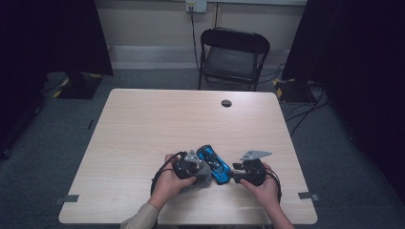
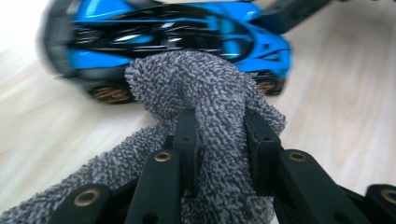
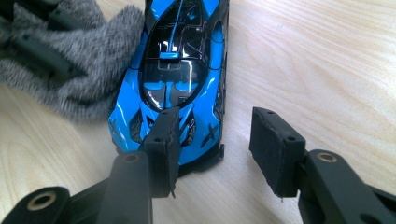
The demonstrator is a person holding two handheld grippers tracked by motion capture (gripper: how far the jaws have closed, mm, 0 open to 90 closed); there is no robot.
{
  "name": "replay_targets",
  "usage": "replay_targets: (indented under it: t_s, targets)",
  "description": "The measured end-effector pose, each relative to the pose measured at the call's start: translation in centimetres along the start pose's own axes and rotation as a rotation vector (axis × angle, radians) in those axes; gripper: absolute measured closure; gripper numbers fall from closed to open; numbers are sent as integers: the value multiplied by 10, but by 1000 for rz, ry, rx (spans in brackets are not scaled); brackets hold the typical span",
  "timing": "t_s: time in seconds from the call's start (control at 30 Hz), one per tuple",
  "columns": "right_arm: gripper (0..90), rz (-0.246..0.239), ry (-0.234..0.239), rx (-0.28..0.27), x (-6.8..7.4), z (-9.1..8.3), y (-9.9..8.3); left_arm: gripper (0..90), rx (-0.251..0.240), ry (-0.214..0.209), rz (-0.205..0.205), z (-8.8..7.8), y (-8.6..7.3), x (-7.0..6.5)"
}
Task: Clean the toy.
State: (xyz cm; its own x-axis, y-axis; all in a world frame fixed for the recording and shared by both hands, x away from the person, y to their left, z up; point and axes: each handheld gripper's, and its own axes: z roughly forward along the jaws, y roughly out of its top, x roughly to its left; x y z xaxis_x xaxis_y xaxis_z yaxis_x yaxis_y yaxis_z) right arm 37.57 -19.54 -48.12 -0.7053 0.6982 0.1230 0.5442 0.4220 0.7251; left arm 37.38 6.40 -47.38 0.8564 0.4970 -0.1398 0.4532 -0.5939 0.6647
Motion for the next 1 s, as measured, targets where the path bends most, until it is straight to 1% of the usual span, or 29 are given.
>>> replay_targets:
  t_s: [0.13,0.23,0.3,0.37,0.4,0.47,0.53,0.57,0.67,0.7,0.73,0.77,0.8,0.83,0.87,0.9,0.97,1.0]
  targets:
    - [536,-1,-3,2,1,0,0,702,13,-12,27,2,3,-10]
    - [536,-1,-2,2,0,0,0,703,18,-26,36,3,3,-14]
    - [535,0,0,1,0,0,0,703,24,-65,39,4,3,-18]
    - [535,0,0,1,0,0,0,702,26,-69,56,4,3,-24]
    - [536,0,1,0,0,0,0,702,26,-80,60,4,3,-26]
    - [535,2,2,0,0,0,0,702,23,-98,56,3,2,-28]
    - [535,2,2,-2,0,0,0,701,21,-98,53,1,1,-26]
    - [535,3,2,-2,0,0,0,701,15,-93,42,-1,1,-23]
    - [535,6,3,-3,0,0,-1,699,1,-32,17,-9,-2,-9]
    - [535,6,3,-3,0,0,-1,699,-12,-11,-11,-12,-3,-3]
    - [535,7,3,-4,0,0,-1,698,-20,10,-27,-15,-3,4]
    - [535,7,4,-5,0,0,-1,695,-35,41,-51,-16,-4,10]
    - [535,8,5,-6,-1,0,-1,692,-36,63,-70,-17,-5,16]
    - [535,10,5,-7,-1,0,-1,691,-36,75,-86,-17,-6,20]
    - [535,12,6,-7,0,0,-1,690,-32,90,-82,-16,-7,23]
    - [535,11,5,-8,0,0,-1,688,-40,99,-88,-14,-8,25]
    - [534,12,5,-8,-1,0,-2,688,-43,99,-93,-11,-8,27]
    - [533,13,6,-9,-1,0,-2,688,-42,96,-86,-9,-7,26]
